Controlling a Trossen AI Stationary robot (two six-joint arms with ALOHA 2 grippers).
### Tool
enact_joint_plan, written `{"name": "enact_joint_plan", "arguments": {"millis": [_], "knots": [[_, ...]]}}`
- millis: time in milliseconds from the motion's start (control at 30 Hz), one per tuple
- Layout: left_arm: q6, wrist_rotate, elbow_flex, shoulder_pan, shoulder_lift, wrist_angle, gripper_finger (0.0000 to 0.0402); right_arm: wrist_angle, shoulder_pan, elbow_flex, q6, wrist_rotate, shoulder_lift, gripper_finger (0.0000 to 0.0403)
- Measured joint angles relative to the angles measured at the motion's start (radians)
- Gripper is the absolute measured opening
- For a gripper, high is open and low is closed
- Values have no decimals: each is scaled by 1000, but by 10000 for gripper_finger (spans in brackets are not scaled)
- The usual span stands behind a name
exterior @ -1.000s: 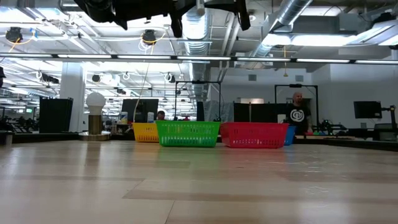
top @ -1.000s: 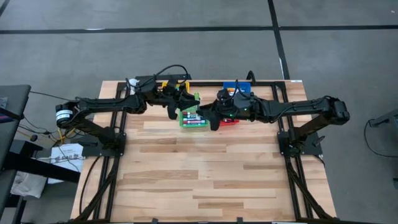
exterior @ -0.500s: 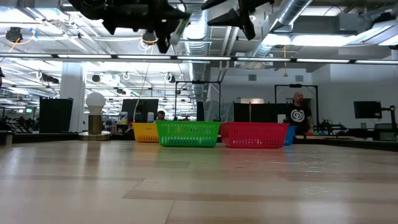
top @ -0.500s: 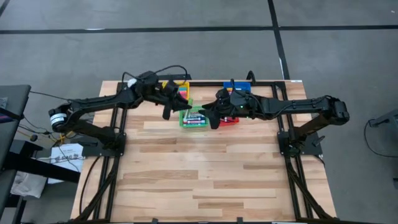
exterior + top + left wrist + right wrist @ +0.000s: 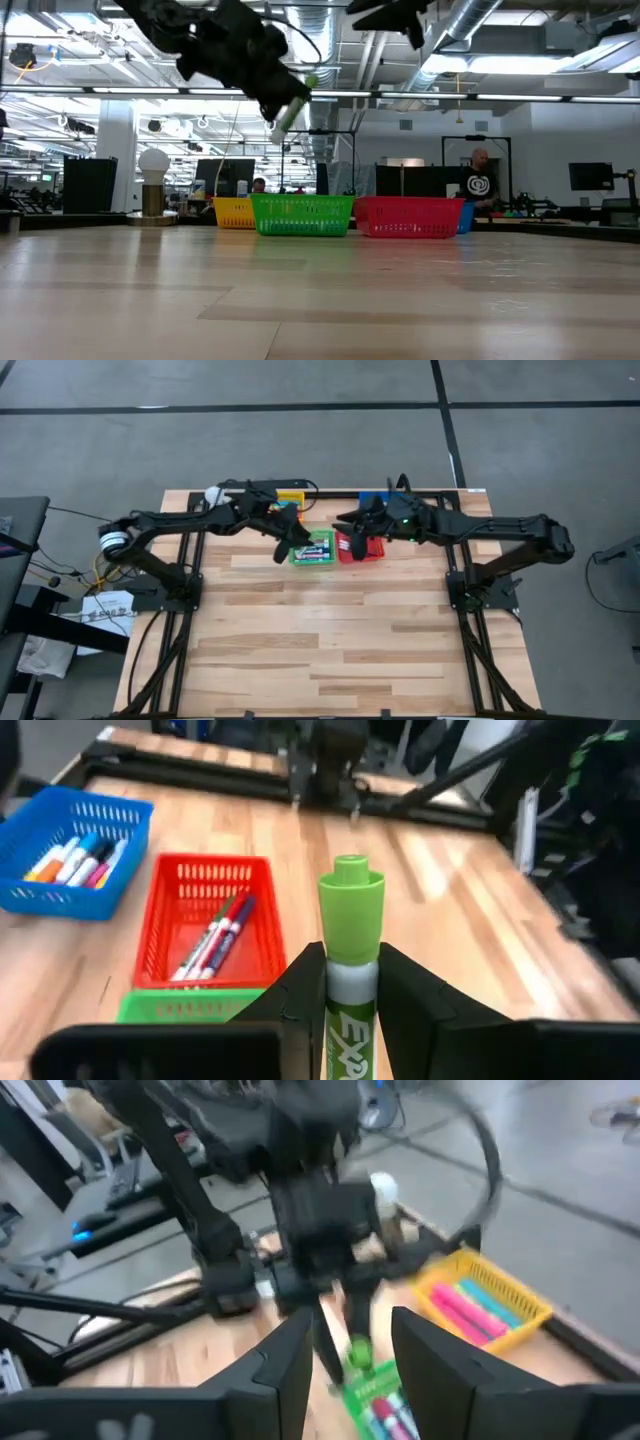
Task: Pick & Place Markers
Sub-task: Put the large light green marker into the green bin
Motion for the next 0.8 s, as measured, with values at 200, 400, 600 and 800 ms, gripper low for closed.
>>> {"name": "enact_joint_plan", "arguments": {"millis": [200, 400, 600, 800], "knots": [[71, -27, 71, 0, 138, -28, 65, -36, -20, 0, -80, -3, -80, 120], [199, -90, 222, -2, 267, -218, 65, -108, -34, 0, -104, -4, -133, 118], [259, -180, 318, -6, 351, -403, 65, -134, -60, -35, -125, -6, -198, 118], [261, -200, 330, -9, 358, -449, 65, 35, -98, -204, -87, -45, -317, 118]]}}
